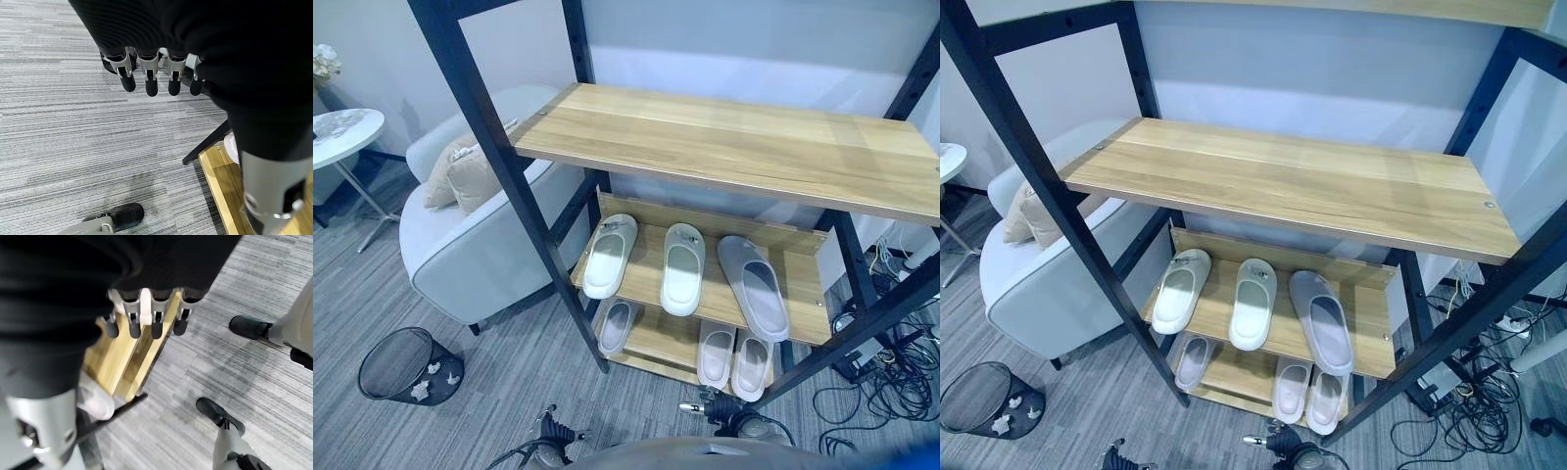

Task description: Arrange the slippers neatly on the shoe rack.

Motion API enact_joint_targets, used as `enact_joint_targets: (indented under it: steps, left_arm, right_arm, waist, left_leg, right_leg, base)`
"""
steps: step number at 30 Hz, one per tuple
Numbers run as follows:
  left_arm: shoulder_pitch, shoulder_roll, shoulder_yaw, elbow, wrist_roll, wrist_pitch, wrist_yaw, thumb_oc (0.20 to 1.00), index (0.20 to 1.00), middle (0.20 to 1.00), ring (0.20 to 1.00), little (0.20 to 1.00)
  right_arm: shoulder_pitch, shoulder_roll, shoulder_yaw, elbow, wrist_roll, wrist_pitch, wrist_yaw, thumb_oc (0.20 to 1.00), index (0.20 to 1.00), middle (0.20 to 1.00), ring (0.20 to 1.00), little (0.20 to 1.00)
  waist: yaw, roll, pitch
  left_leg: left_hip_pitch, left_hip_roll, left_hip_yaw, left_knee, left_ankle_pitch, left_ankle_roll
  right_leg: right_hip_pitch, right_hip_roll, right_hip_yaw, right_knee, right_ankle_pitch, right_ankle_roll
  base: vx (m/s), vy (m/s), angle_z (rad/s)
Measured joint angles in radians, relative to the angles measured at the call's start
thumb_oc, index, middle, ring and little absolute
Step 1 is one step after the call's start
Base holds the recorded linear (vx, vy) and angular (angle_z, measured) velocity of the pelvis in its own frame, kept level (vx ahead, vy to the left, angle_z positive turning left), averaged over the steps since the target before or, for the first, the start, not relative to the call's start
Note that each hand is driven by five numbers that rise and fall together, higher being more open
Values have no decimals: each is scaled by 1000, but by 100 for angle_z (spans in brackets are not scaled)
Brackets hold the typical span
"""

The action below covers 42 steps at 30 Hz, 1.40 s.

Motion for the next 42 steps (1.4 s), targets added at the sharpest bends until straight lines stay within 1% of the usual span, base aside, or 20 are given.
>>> enact_joint_targets:
  steps: [1, 2, 3, 4, 5, 6, 8, 11, 13, 17, 21, 24, 26, 29, 32, 34, 35, 37, 41, 42]
  left_arm:
    - [-7, 13, 1, 8, 1, 1, -4, 1000, 1000, 1000, 1000, 1000]
    - [-27, -8, -4, 43, 7, 4, -9, 1000, 1000, 1000, 1000, 1000]
    - [-34, -6, -6, 50, 7, 4, -9, 1000, 1000, 1000, 1000, 1000]
    - [-11, 17, -41, 29, 6, -2, 0, 1000, 1000, 1000, 1000, 1000]
    - [-14, 19, -43, 39, 7, -4, 0, 1000, 1000, 1000, 1000, 1000]
    - [-30, 11, -48, 63, 17, 0, 0, 1000, 1000, 1000, 1000, 1000]
    - [-47, 3, -78, 88, 20, 7, 2, 1000, 1000, 1000, 1000, 1000]
    - [-48, -2, -78, 86, 47, 11, 3, 1000, 1000, 1000, 1000, 1000]
    - [-47, -8, -79, 85, 48, 25, 3, 1000, 1000, 1000, 1000, 1000]
    - [-49, -9, -87, 85, 50, 27, 5, 1000, 1000, 1000, 1000, 1000]
    - [-50, -7, -109, 86, 57, 30, 19, 1000, 1000, 1000, 1000, 1000]
    - [-46, -3, -108, 86, 57, 30, 27, 1000, 1000, 1000, 1000, 1000]
    - [-41, 2, -108, 85, 55, 30, 40, 1000, 1000, 1000, 1000, 1000]
    - [-31, 6, -107, 86, 46, 27, 44, 1000, 1000, 1000, 1000, 1000]
    - [-27, 6, -104, 86, 45, 23, 45, 1000, 1000, 1000, 1000, 1000]
    - [-24, 5, -104, 86, 44, 22, 45, 1000, 1000, 1000, 1000, 1000]
    - [-22, 5, -101, 86, 44, 20, 45, 1000, 1000, 1000, 1000, 1000]
    - [-9, 3, -72, 86, 36, 9, 45, 1000, 1000, 1000, 1000, 1000]
    - [-4, 4, -69, 87, 36, 3, 45, 1000, 1000, 1000, 1000, 1000]
    - [-4, 4, -69, 87, 36, 3, 45, 1000, 1000, 1000, 1000, 1000]
  right_arm:
    - [-32, -8, -4, 0, -1, 24, 36, 1000, 1000, 1000, 1000, 1000]
    - [-98, -19, -31, 11, -6, 69, 72, 1000, 1000, 1000, 1000, 1000]
    - [-124, -21, -55, -16, -6, 67, 67, 1000, 1000, 1000, 1000, 1000]
    - [-22, 0, -8, -191, -5, 26, 82, 1000, 1000, 1000, 1000, 1000]
    - [11, 17, 31, -197, -5, 17, 104, 1000, 1000, 1000, 1000, 1000]
    - [19, 12, 64, -92, -9, 23, 154, 1000, 1000, 1000, 1000, 1000]
    - [18, -9, 93, -30, -40, 22, 184, 1000, 1000, 1000, 1000, 1000]
    - [-7, -36, 153, -47, -78, -23, 191, 1000, 1000, 1000, 1000, 1000]
    - [-12, -32, 212, -121, -105, -49, 197, 1000, 1000, 1000, 1000, 1000]
    - [-23, 1, 280, -209, -118, -59, 237, 1000, 1000, 1000, 1000, 1000]
    - [-28, 0, 356, -354, -118, -56, 302, 1000, 1000, 1000, 1000, 1000]
    - [-29, -23, 376, -563, -116, -44, 317, 1000, 1000, 1000, 1000, 1000]
    - [-31, -44, 369, -669, -113, -49, 300, 1000, 1000, 1000, 1000, 1000]
    - [-36, -42, 275, -707, -74, -80, 224, 1000, 1000, 1000, 1000, 1000]
    - [-38, -83, 187, -751, -66, -137, 82, 1000, 1000, 1000, 1000, 1000]
    - [-38, -82, 163, -772, -66, -156, 44, 1000, 1000, 1000, 1000, 1000]
    - [-38, -80, 150, -773, -68, -165, 21, 1000, 1000, 1000, 1000, 1000]
    - [-38, -67, 95, -769, -68, -181, -81, 1000, 1000, 1000, 1000, 1000]
    - [-35, -67, 42, -692, -73, -202, -168, 1000, 1000, 1000, 1000, 1000]
    - [-35, -67, 42, -692, -73, -202, -168, 1000, 1000, 1000, 1000, 1000]
  waist:
    - [3, -5, 0]
    - [4, -9, -1]
    - [10, -13, -4]
    - [-1, -30, -20]
    - [3, -35, -29]
    - [0, -35, -28]
    - [2, -34, -27]
    - [5, -21, -36]
    - [29, -18, -46]
    - [43, -20, -52]
    - [50, -30, -61]
    - [48, -36, -63]
    - [42, -43, -68]
    - [26, -43, -68]
    - [22, -39, -67]
    - [22, -36, -69]
    - [19, -35, -70]
    - [9, -30, -75]
    - [-4, -27, -78]
    - [-4, -27, -78]
  left_leg:
    - [5, -1, 1, 1, 0, 0]
    - [4, -5, -9, 1, 1, 0]
    - [8, -6, -23, 1, 2, -1]
    - [12, -4, -22, 0, 1, -1]
    - [12, -6, -18, 0, -2, 1]
    - [12, -17, -18, 1, 0, 4]
    - [12, -28, -19, 0, 3, 9]
    - [12, -26, -23, 0, 3, 10]
    - [15, -20, -25, 0, 4, 8]
    - [14, -18, -30, 0, 5, 6]
    - [15, -19, -31, 0, 6, 5]
    - [15, -18, -30, 0, 5, 5]
    - [17, -19, -28, 0, 5, 5]
    - [21, -20, -22, 0, 5, 5]
    - [25, -18, -18, 0, 3, 7]
    - [26, -18, -15, 0, 3, 7]
    - [26, -18, -13, 0, 3, 7]
    - [26, -18, -7, 0, 2, 8]
    - [24, -18, -3, 0, 2, 8]
    - [24, -18, -3, 0, 2, 8]
  right_leg:
    - [6, -2, -3, 1, -1, 1]
    - [8, -5, -3, 0, 0, 4]
    - [16, -5, -9, 0, -3, 5]
    - [16, -4, -13, 2, -11, 4]
    - [12, -4, -11, 4, -11, 4]
    - [17, -15, -8, 4, -9, 8]
    - [18, -26, -9, 0, -7, 11]
    - [21, -24, -15, 0, -8, 14]
    - [29, -20, -24, 0, -8, 13]
    - [32, -18, -32, 0, -9, 12]
    - [33, -18, -33, 0, -9, 12]
    - [33, -18, -32, 0, -9, 12]
    - [33, -18, -31, 0, -9, 12]
    - [33, -20, -24, 0, -8, 13]
    - [31, -18, -18, 0, -9, 13]
    - [32, -18, -11, 0, -9, 13]
    - [32, -18, -9, 0, -9, 13]
    - [30, -18, -7, 0, -8, 14]
    - [27, -18, -4, 0, -8, 14]
    - [27, -18, -4, 0, -8, 14]
  base:
    - [61, -4, 4]
    - [11, 9, 14]
    - [-3, 16, 24]
    - [-2, 25, 8]
    - [26, 35, -3]
    - [45, 52, -12]
    - [42, 38, 2]
    - [19, 11, 7]
    - [9, -5, 11]
    - [3, -3, 4]
    - [0, 0, 0]
    - [0, 0, 0]
    - [0, 6, -2]
    - [2, 13, -6]
    - [11, 15, -5]
    - [17, 11, -8]
    - [7, 5, -7]
    - [13, 8, -4]
    - [3, 3, -1]
    - [6, 1, -4]
